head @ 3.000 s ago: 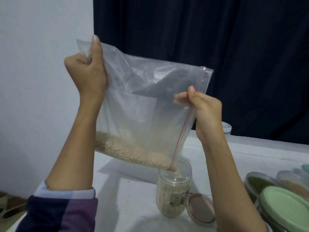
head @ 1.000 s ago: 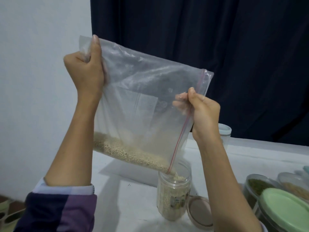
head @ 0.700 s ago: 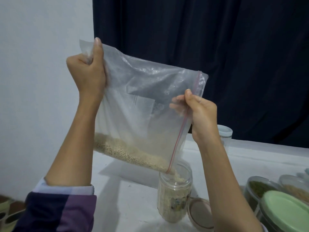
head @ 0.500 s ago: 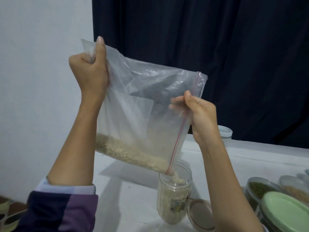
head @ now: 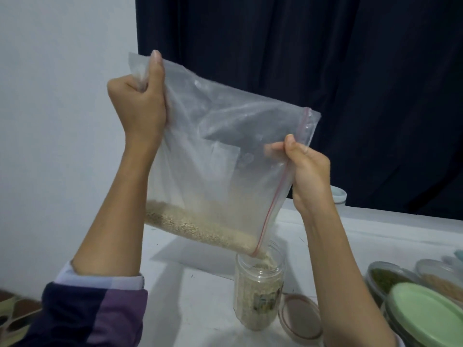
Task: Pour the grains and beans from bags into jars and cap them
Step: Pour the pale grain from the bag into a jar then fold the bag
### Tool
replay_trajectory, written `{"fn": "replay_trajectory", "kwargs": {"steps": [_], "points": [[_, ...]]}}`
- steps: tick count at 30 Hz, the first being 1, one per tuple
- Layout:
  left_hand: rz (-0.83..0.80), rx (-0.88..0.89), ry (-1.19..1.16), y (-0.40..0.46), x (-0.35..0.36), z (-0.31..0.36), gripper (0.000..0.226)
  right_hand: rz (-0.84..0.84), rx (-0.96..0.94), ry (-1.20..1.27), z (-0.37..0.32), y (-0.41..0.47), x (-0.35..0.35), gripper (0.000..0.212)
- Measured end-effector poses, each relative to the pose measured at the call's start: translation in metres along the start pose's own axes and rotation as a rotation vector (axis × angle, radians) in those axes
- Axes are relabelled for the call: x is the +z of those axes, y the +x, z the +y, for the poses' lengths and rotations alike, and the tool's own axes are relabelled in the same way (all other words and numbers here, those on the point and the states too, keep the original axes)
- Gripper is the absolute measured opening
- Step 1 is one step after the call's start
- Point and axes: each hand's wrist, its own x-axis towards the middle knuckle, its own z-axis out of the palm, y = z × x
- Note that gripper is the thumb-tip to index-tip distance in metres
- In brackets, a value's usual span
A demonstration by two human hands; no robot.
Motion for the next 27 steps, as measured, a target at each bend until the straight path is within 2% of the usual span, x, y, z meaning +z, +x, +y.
{"fn": "replay_trajectory", "kwargs": {"steps": [4, 7, 10, 13, 16, 19, 27], "points": [[-0.015, -0.012, 0.007, -0.001, 0.000, 0.001, 0.061, 0.016, 0.004, -0.005, -0.001, -0.001, -0.001, 0.027], [-0.017, -0.034, 0.004, -0.002, -0.001, -0.001, 0.061, -0.034, 0.030, -0.041, -0.002, -0.002, -0.001, 0.028], [-0.032, -0.059, -0.014, -0.003, -0.004, -0.004, 0.061, 0.013, 0.033, -0.030, -0.002, -0.003, -0.001, 0.028], [-0.038, -0.087, -0.023, -0.003, -0.006, -0.008, 0.064, -0.043, 0.070, -0.047, -0.004, -0.005, 0.001, 0.028], [-0.058, -0.094, -0.024, -0.004, -0.004, -0.010, 0.070, -0.010, 0.090, -0.061, -0.006, -0.005, 0.000, 0.027], [-0.077, -0.102, -0.006, -0.002, -0.003, -0.010, 0.067, -0.048, 0.113, -0.090, -0.009, -0.005, 0.001, 0.028], [-0.083, -0.125, -0.026, -0.009, -0.005, -0.003, 0.064, 0.022, 0.110, -0.125, -0.013, -0.010, 0.001, 0.026]]}}
